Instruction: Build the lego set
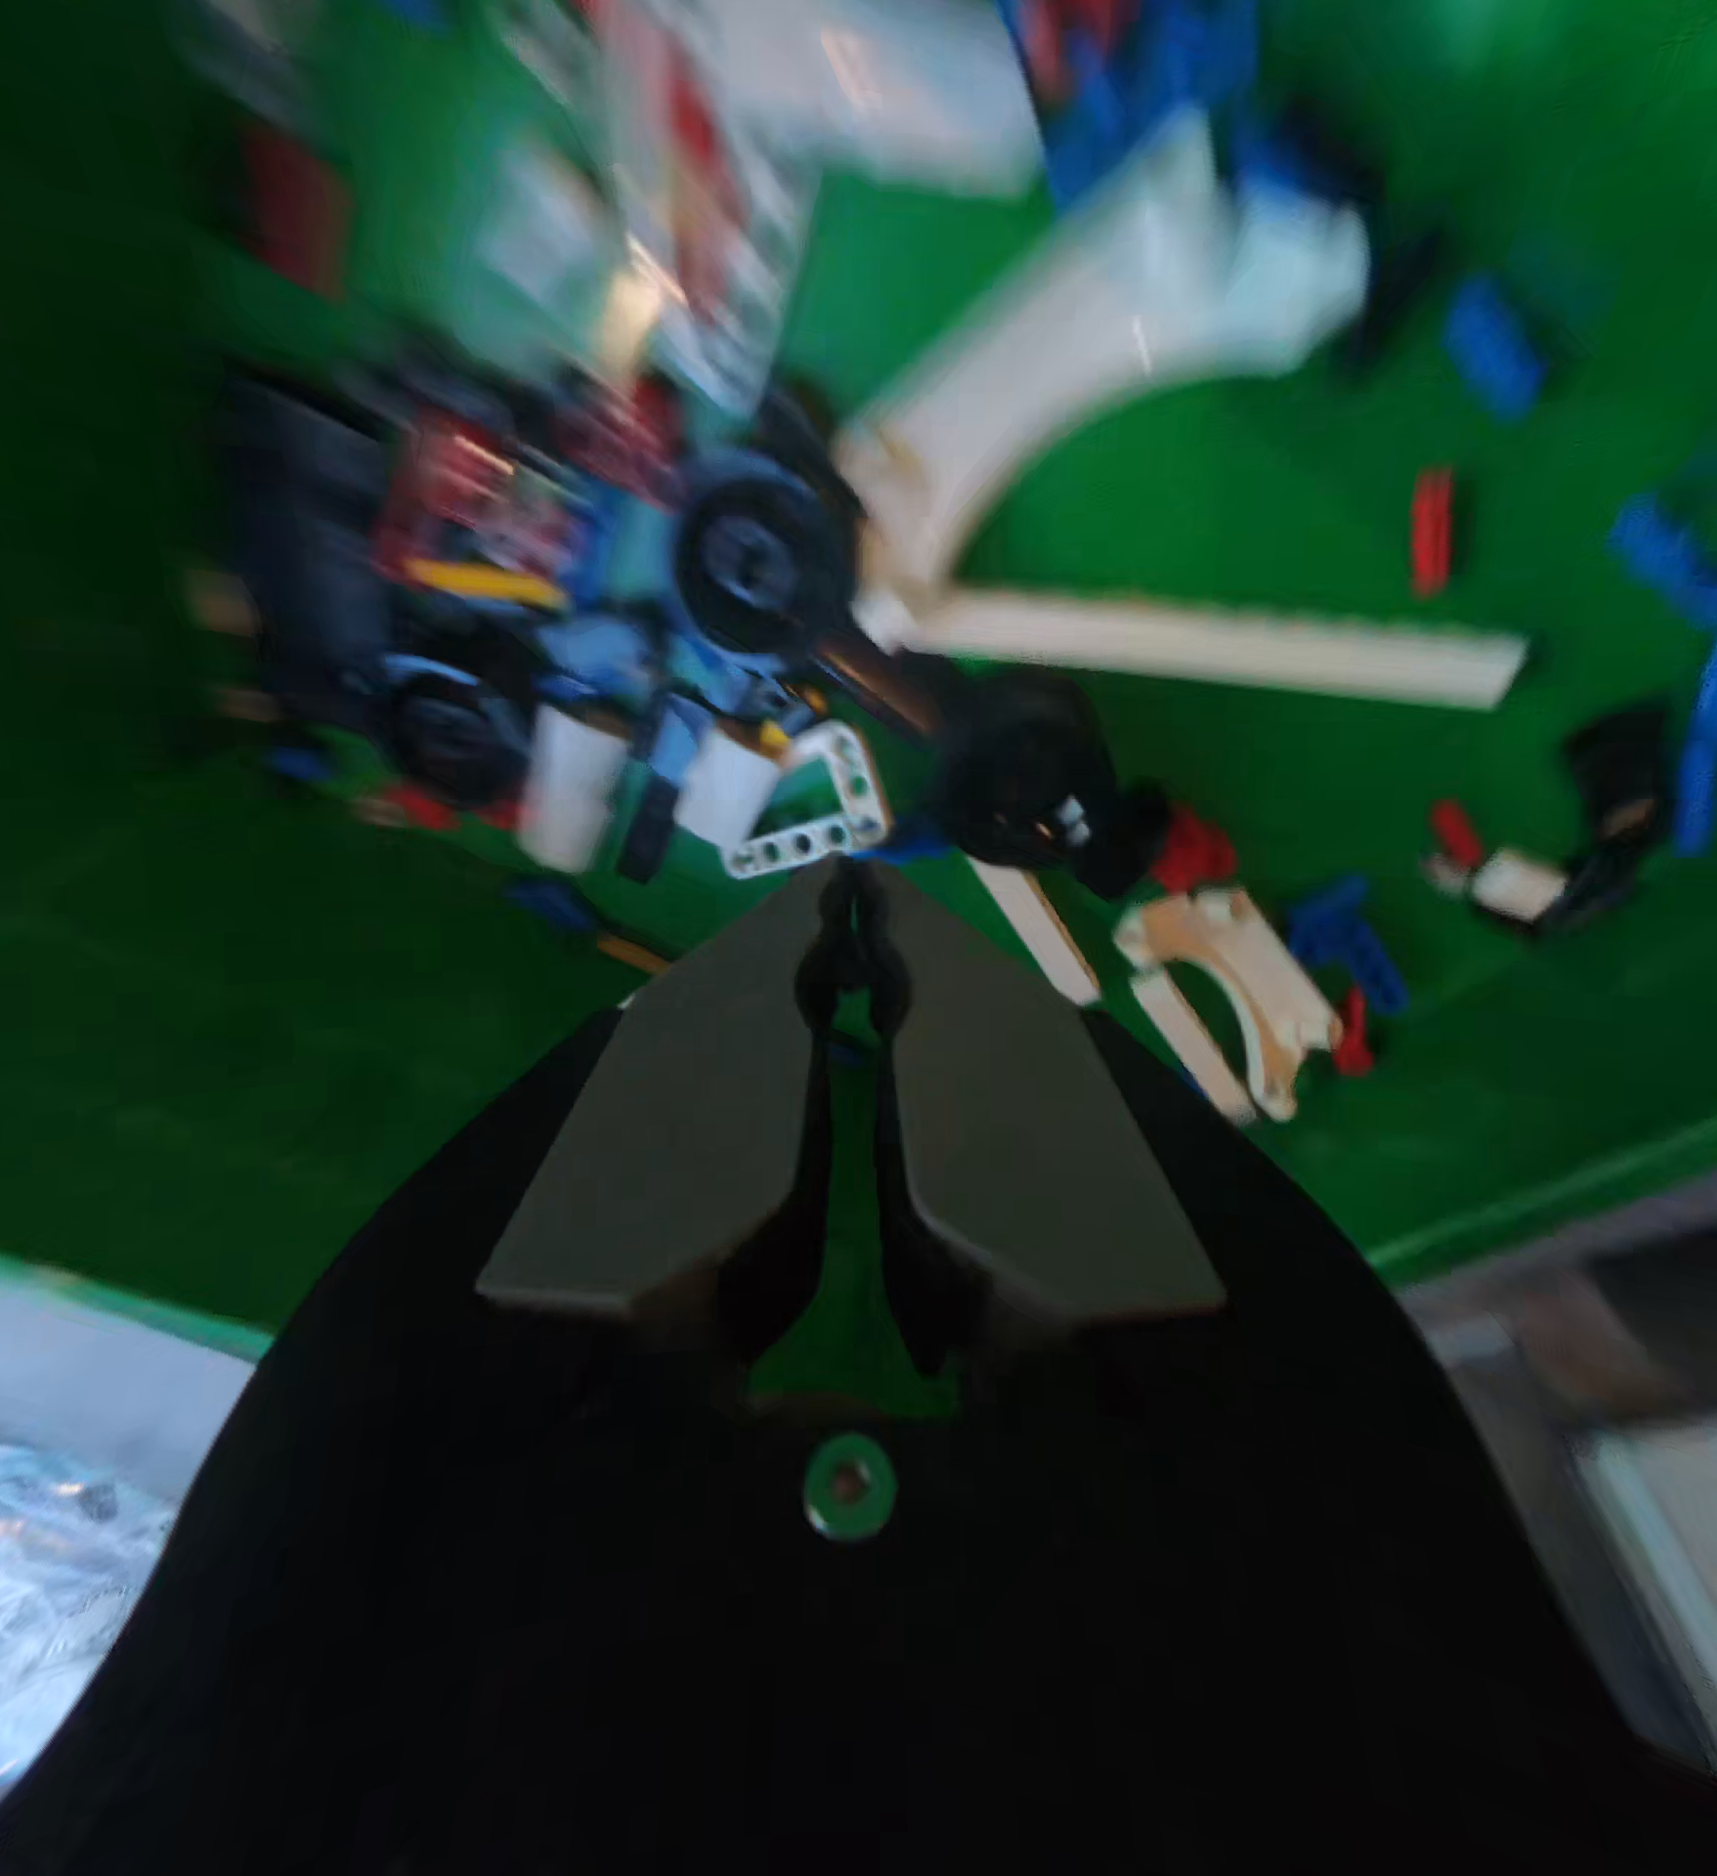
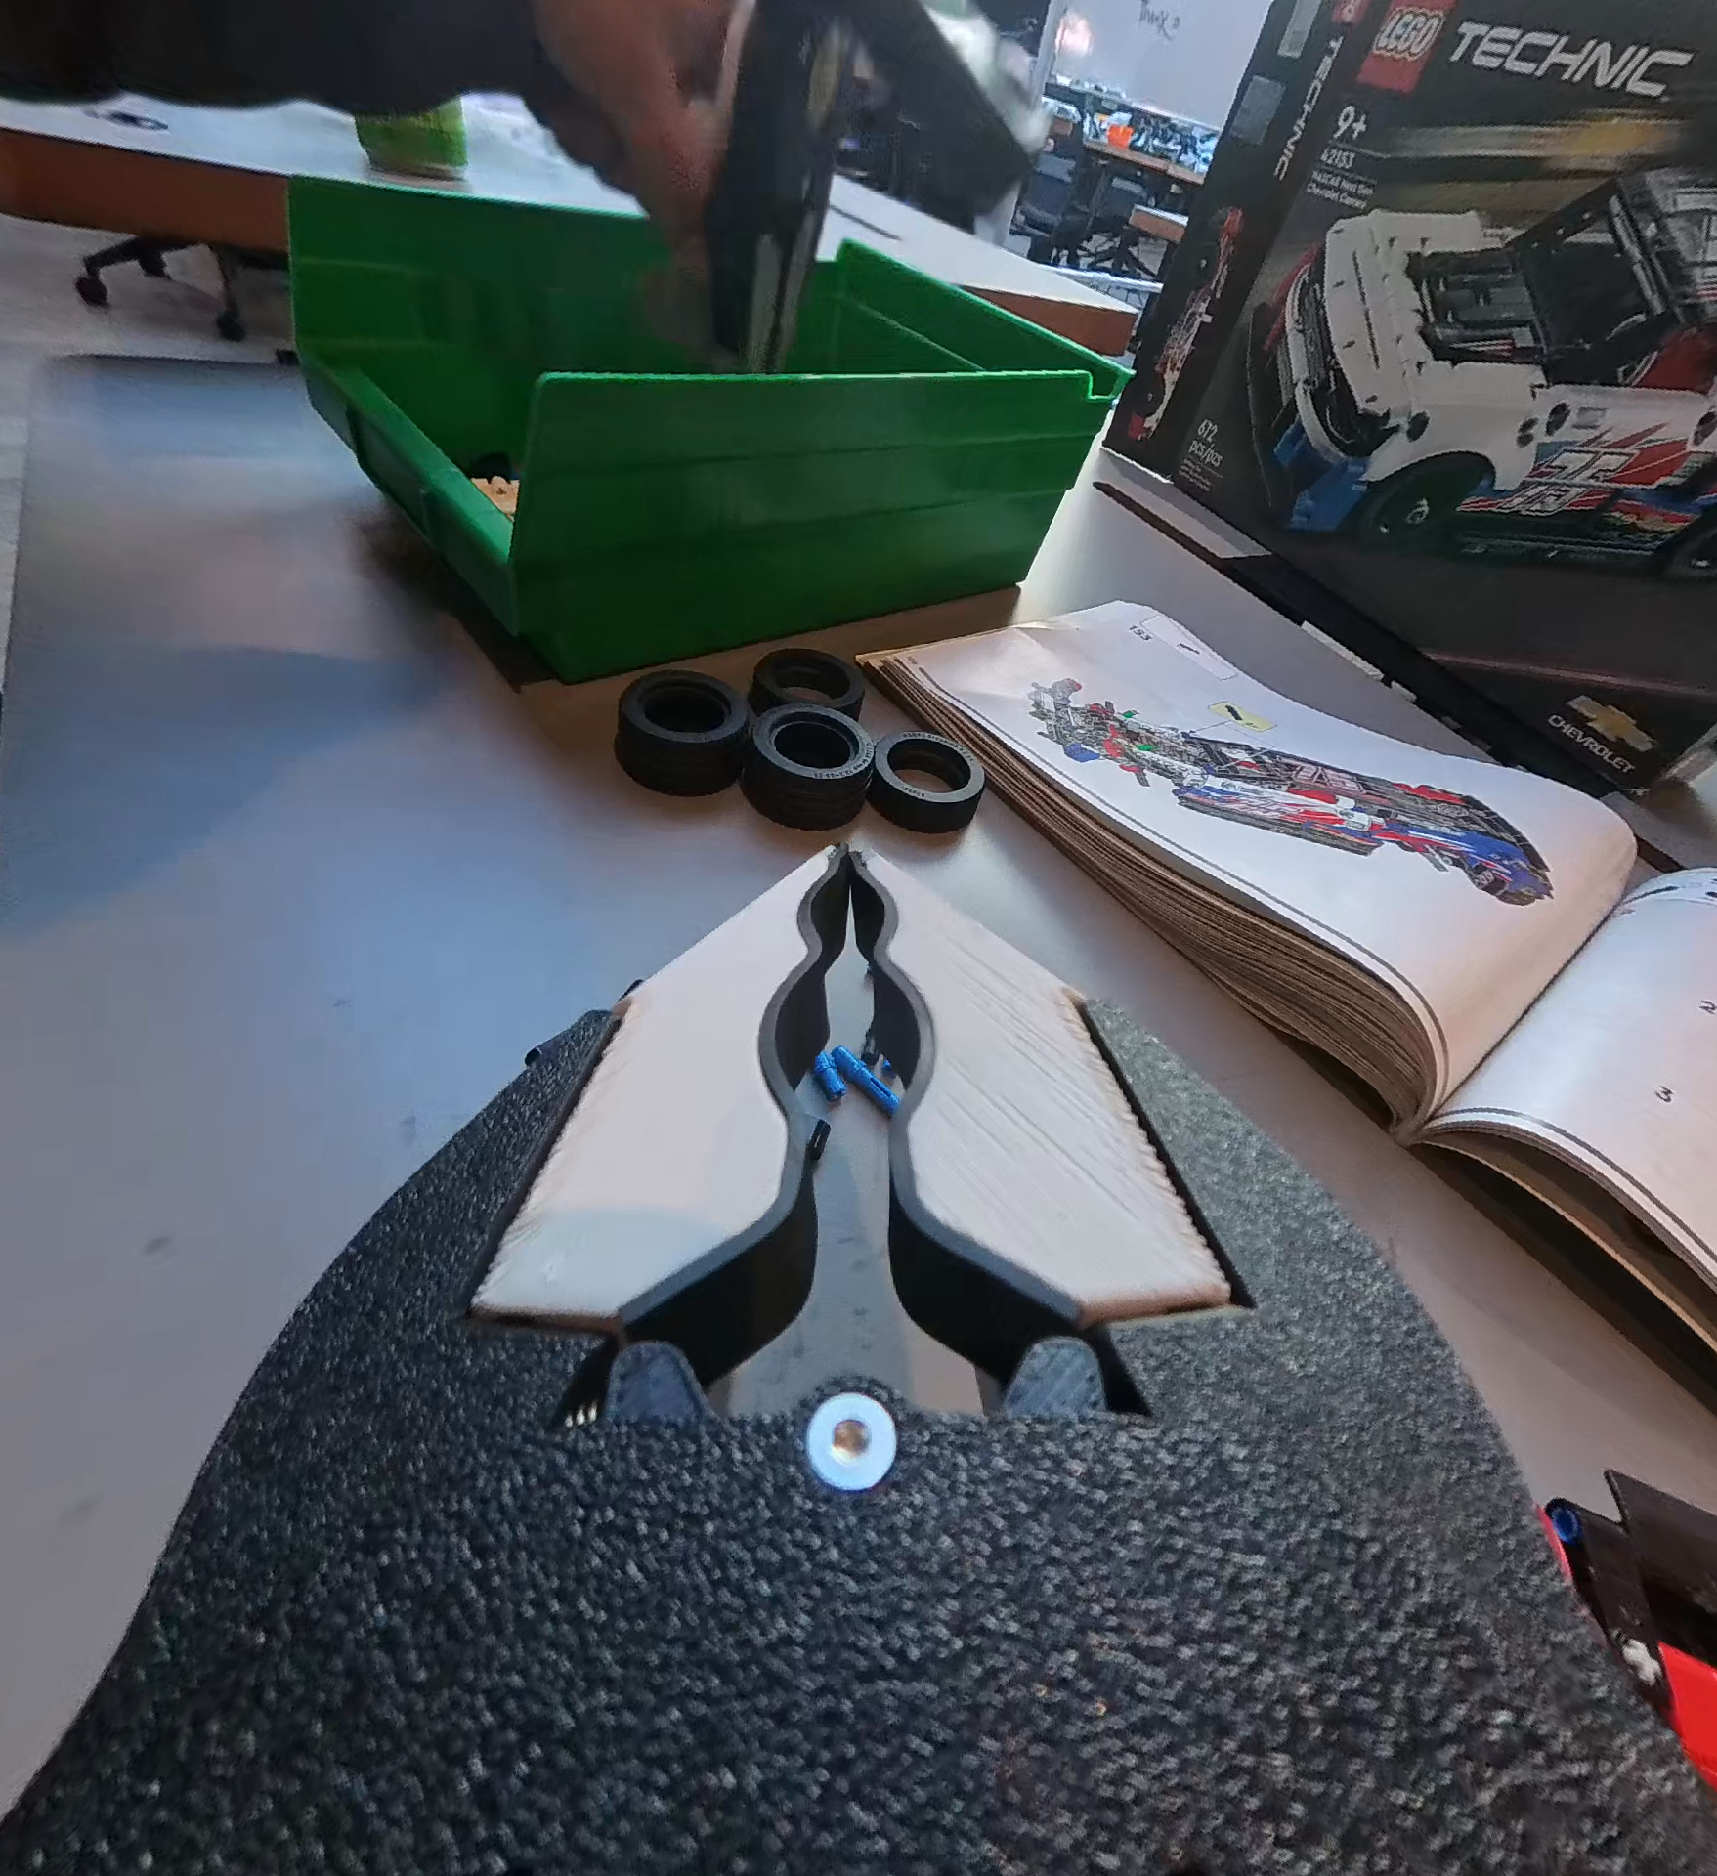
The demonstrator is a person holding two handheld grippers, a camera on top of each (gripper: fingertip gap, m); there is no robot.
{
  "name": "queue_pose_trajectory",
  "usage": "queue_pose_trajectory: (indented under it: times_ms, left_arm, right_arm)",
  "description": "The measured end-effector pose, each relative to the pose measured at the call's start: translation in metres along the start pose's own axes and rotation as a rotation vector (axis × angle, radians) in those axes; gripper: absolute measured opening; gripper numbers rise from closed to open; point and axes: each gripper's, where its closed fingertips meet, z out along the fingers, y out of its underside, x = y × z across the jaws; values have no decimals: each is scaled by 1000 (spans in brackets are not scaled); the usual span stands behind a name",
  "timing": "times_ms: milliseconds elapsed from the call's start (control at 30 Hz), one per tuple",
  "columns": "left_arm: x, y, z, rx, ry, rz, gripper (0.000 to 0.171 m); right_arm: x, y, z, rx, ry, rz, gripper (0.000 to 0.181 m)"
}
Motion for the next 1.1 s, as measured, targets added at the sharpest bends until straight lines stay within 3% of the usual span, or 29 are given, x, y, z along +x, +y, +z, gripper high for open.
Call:
queue_pose_trajectory:
  times_ms: [100, 167, 233, 300, 367, 433, 500, 567, 600, 700, 867, 967, 1100]
  left_arm:
    - [-4, -25, -38, 188, 60, -8, 4]
    - [9, -48, -50, 303, 145, 44, 25]
    - [0, -70, -40, 351, 79, 57, 37]
    - [-12, -81, -17, 310, -33, 87, 53]
    - [-26, -94, -1, 334, -178, 111, 40]
    - [-24, -103, 4, 393, -182, 125, 14]
    - [-12, -89, 6, 361, -146, 187, 5]
    - [-8, -53, 9, 174, -95, 297, 4]
    - [-11, -43, 8, 118, -70, 272, 4]
    - [-31, -57, -7, 202, -25, 144, 5]
    - [-93, -57, -46, 323, -206, -26, 4]
    - [-111, -50, -70, 409, -267, -118, 1]
    - [-111, -36, -66, 359, -269, -172, 0]
  right_arm:
    - [-1, 0, 0, -3, 10, -16, 0]
    - [-1, 1, 1, -10, 18, -27, 0]
    - [-2, 4, 3, -28, 22, -38, 0]
    - [-2, 6, 5, -48, 27, -53, 0]
    - [-3, 8, 7, -62, 32, -69, 0]
    - [-3, 10, 8, -74, 38, -76, 0]
    - [-2, 11, 9, -85, 43, -73, 0]
    - [-1, 12, 9, -90, 51, -72, 0]
    - [-1, 13, 10, -94, 55, -74, 0]
    - [0, 15, 12, -114, 68, -92, 0]
    - [2, 15, 11, -108, 84, -94, 0]
    - [3, 13, 10, -98, 83, -79, 0]
    - [2, 12, 9, -90, 75, -83, 0]
